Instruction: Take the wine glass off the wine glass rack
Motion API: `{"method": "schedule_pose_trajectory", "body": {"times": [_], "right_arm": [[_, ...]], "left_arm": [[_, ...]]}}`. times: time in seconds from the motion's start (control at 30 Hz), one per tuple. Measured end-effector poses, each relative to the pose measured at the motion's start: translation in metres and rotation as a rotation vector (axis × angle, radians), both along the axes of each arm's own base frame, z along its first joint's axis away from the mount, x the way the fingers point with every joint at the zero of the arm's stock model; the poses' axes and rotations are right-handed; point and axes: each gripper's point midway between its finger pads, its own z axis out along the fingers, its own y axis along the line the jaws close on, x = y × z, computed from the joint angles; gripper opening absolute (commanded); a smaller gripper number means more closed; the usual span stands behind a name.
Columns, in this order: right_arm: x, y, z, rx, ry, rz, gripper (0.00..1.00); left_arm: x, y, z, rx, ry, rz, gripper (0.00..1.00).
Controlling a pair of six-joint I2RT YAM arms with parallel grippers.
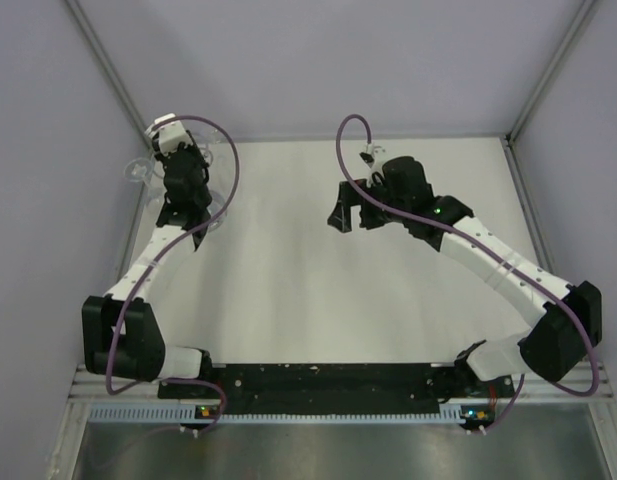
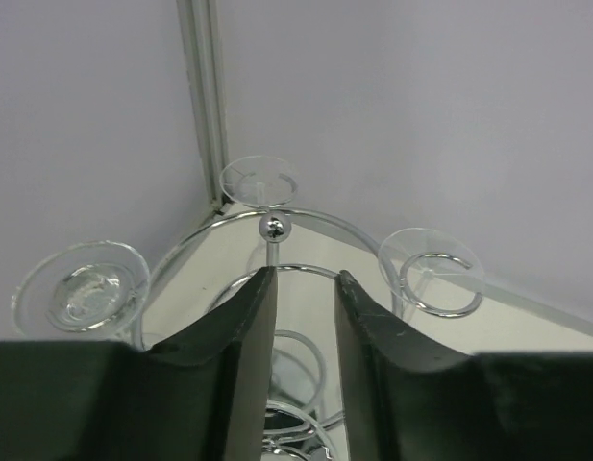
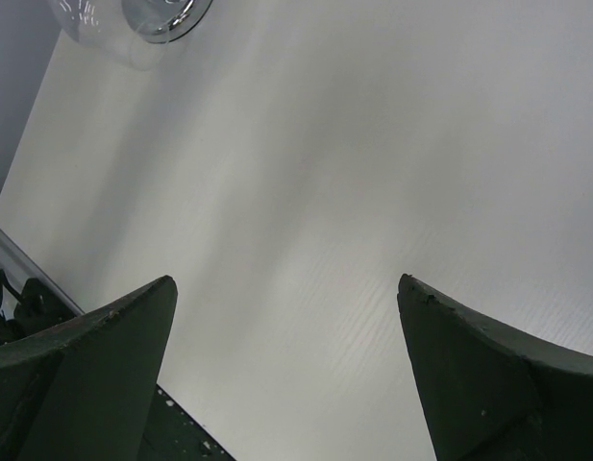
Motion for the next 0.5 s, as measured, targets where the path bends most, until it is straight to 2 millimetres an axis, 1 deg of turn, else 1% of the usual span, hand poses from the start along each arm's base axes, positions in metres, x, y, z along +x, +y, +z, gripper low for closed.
{"method": "schedule_pose_trajectory", "body": {"times": [0.07,0.1,0.23,0.33,0.43,0.5], "right_arm": [[0.000,0.000,0.000,-0.001,0.000,0.001,0.97],[0.000,0.000,0.000,-0.002,0.000,0.002,0.97],[0.000,0.000,-0.001,-0.008,-0.001,-0.001,0.97],[0.001,-0.001,-0.002,-0.016,-0.008,-0.004,0.97],[0.002,-0.002,-0.002,-0.022,-0.015,-0.006,0.98],[0.003,-0.002,-0.002,-0.023,-0.016,-0.006,0.98]], "left_arm": [[-0.001,0.001,-0.003,0.003,0.009,0.004,0.60],[-0.001,0.001,-0.004,0.003,0.012,0.004,0.63],[-0.002,0.001,-0.011,0.009,0.035,0.007,0.71],[-0.002,0.003,-0.013,0.025,0.045,0.013,0.74],[0.000,0.004,-0.017,0.038,0.055,0.021,0.74],[0.003,0.006,-0.022,0.046,0.069,0.030,0.74]]}}
